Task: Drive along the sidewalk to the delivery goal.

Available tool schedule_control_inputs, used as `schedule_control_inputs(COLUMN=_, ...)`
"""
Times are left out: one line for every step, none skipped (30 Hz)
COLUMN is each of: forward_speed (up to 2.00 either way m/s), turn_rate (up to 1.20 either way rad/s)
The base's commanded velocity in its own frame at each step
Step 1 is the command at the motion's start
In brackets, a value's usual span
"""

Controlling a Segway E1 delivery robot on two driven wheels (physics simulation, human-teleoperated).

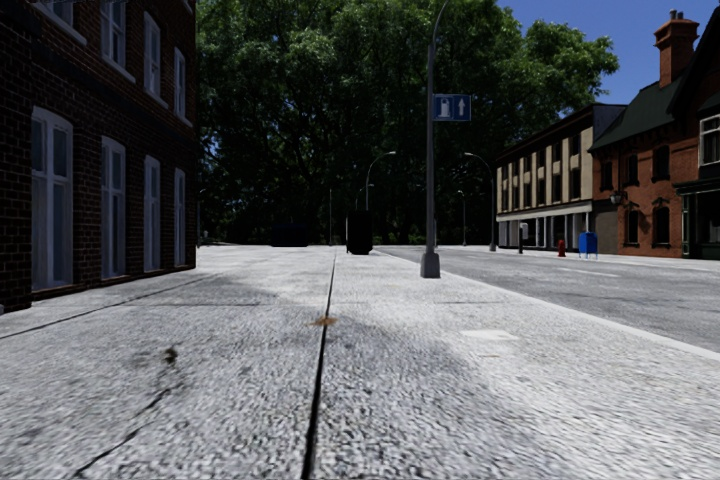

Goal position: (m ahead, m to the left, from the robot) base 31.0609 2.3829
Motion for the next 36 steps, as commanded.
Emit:
schedule_control_inputs(forward_speed=2.00, turn_rate=0.00)
schedule_control_inputs(forward_speed=2.00, turn_rate=0.00)
schedule_control_inputs(forward_speed=2.00, turn_rate=0.00)
schedule_control_inputs(forward_speed=2.00, turn_rate=0.00)
schedule_control_inputs(forward_speed=2.00, turn_rate=0.00)
schedule_control_inputs(forward_speed=2.00, turn_rate=0.00)
schedule_control_inputs(forward_speed=2.00, turn_rate=0.00)
schedule_control_inputs(forward_speed=2.00, turn_rate=0.00)
schedule_control_inputs(forward_speed=2.00, turn_rate=0.00)
schedule_control_inputs(forward_speed=2.00, turn_rate=0.00)
schedule_control_inputs(forward_speed=2.00, turn_rate=0.00)
schedule_control_inputs(forward_speed=2.00, turn_rate=0.00)
schedule_control_inputs(forward_speed=2.00, turn_rate=0.09)
schedule_control_inputs(forward_speed=2.00, turn_rate=0.34)
schedule_control_inputs(forward_speed=2.00, turn_rate=0.77)
schedule_control_inputs(forward_speed=2.00, turn_rate=1.20)
schedule_control_inputs(forward_speed=2.00, turn_rate=1.20)
schedule_control_inputs(forward_speed=2.00, turn_rate=1.20)
schedule_control_inputs(forward_speed=2.00, turn_rate=1.18)
schedule_control_inputs(forward_speed=2.00, turn_rate=1.18)
schedule_control_inputs(forward_speed=2.00, turn_rate=0.47)
schedule_control_inputs(forward_speed=2.00, turn_rate=0.20)
schedule_control_inputs(forward_speed=2.00, turn_rate=0.03)
schedule_control_inputs(forward_speed=2.00, turn_rate=0.00)
schedule_control_inputs(forward_speed=2.00, turn_rate=0.00)
schedule_control_inputs(forward_speed=2.00, turn_rate=0.10)
schedule_control_inputs(forward_speed=2.00, turn_rate=0.32)
schedule_control_inputs(forward_speed=2.00, turn_rate=0.75)
schedule_control_inputs(forward_speed=2.00, turn_rate=0.75)
schedule_control_inputs(forward_speed=2.00, turn_rate=0.92)
schedule_control_inputs(forward_speed=2.00, turn_rate=0.99)
schedule_control_inputs(forward_speed=2.00, turn_rate=0.61)
schedule_control_inputs(forward_speed=2.00, turn_rate=0.05)
schedule_control_inputs(forward_speed=2.00, turn_rate=0.00)
schedule_control_inputs(forward_speed=2.00, turn_rate=0.00)
schedule_control_inputs(forward_speed=2.00, turn_rate=0.00)
